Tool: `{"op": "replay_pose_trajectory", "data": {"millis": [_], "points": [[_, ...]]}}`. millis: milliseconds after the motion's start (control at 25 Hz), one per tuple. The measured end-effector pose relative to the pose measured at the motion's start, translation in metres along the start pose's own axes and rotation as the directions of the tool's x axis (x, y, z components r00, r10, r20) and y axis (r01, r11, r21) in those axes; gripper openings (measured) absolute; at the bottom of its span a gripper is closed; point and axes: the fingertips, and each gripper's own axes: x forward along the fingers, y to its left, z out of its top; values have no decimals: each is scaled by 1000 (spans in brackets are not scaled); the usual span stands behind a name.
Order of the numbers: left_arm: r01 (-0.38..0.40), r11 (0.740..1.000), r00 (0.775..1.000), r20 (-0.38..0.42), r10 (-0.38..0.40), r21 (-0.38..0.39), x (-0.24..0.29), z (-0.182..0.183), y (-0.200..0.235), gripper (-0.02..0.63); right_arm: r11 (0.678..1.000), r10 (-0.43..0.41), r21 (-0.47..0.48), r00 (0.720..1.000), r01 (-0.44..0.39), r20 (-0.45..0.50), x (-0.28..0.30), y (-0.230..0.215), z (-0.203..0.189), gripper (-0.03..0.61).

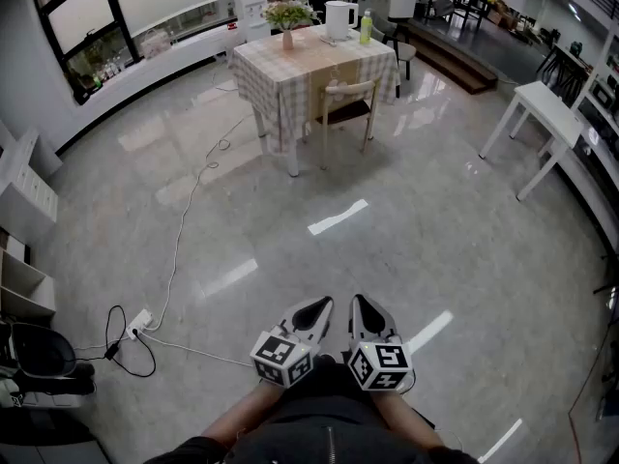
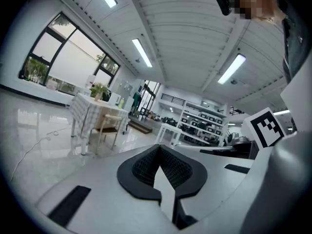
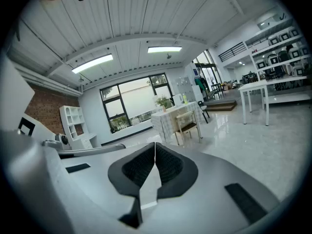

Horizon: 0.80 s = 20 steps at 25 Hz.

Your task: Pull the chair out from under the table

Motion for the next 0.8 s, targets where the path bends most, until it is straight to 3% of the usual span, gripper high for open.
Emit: {"op": "replay_pose_trajectory", "data": {"millis": [400,800], "points": [[-2,1000,1000,-8,2,-16,31,6,19,9,1000,-5,21,1000,5,-9,30,-20,7,14],[27,1000,999,-29,-27,-3,112,48,88,9,1000,-27,13,999,28,-43,136,-48,39,14]]}}
